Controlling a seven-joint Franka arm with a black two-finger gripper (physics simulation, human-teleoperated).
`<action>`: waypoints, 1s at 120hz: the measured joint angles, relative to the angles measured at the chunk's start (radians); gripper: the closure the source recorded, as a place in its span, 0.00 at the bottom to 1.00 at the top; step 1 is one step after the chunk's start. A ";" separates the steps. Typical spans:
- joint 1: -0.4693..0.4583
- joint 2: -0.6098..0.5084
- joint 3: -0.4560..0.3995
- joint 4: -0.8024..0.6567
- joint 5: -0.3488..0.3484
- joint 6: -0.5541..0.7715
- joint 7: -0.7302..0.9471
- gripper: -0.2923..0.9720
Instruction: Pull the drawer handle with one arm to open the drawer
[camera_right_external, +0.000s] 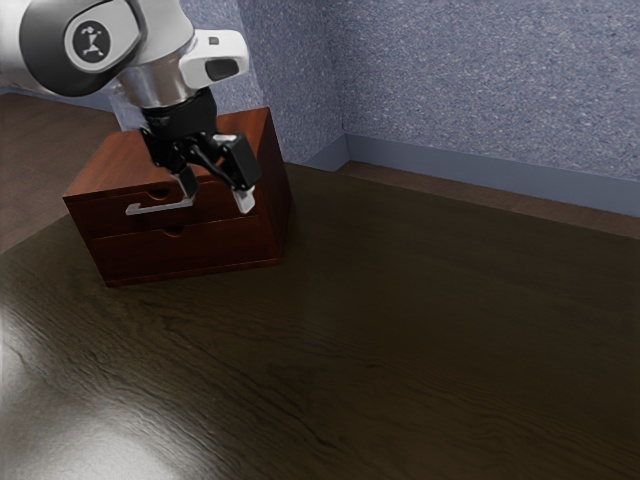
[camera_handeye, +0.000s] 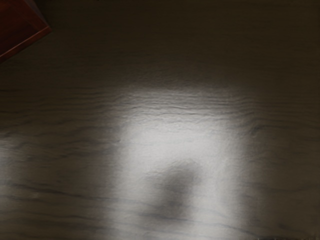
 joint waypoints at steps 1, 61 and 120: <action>-0.001 0.000 0.000 0.000 0.000 0.000 0.000 0.23; 0.008 -0.010 -0.002 0.247 -0.032 -0.085 -0.013 0.23; 0.021 0.097 0.000 0.235 -0.035 -0.162 -0.811 0.23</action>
